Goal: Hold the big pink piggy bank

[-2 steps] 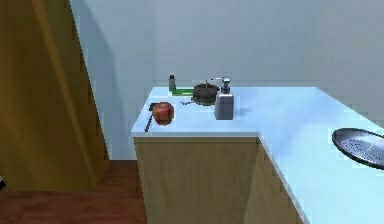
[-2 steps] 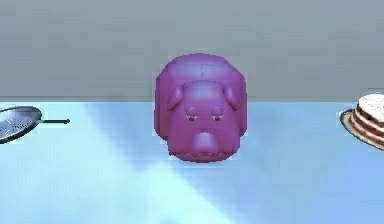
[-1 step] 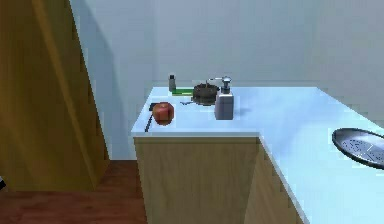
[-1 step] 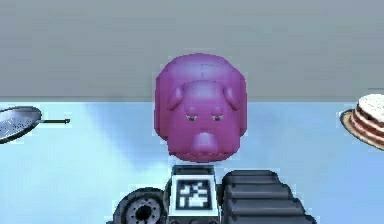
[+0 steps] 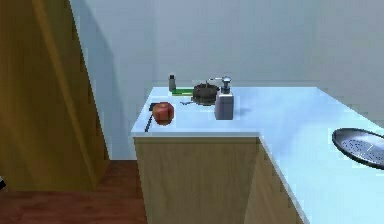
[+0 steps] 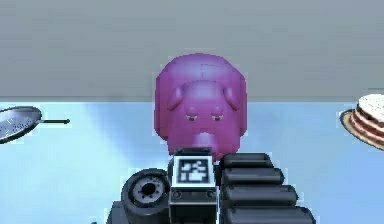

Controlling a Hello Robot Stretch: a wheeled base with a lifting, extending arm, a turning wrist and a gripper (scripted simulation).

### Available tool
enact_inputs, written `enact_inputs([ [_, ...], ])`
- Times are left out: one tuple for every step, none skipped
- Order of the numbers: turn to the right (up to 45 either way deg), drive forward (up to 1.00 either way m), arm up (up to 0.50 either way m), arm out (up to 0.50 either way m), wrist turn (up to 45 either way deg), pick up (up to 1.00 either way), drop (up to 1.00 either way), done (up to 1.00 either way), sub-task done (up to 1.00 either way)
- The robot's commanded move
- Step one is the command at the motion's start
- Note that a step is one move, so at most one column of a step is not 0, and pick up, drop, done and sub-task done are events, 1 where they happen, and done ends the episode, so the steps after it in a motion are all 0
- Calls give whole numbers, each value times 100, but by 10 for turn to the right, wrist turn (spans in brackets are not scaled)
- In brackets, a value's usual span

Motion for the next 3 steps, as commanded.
enact_inputs([
  [0, 0, 0, 0, 450, 0, 0, 0, 0],
  [0, 0, 0, 0, 450, 0, 0, 0, 0],
  [0, 0, 0, 0, 450, 0, 0, 0, 0],
])
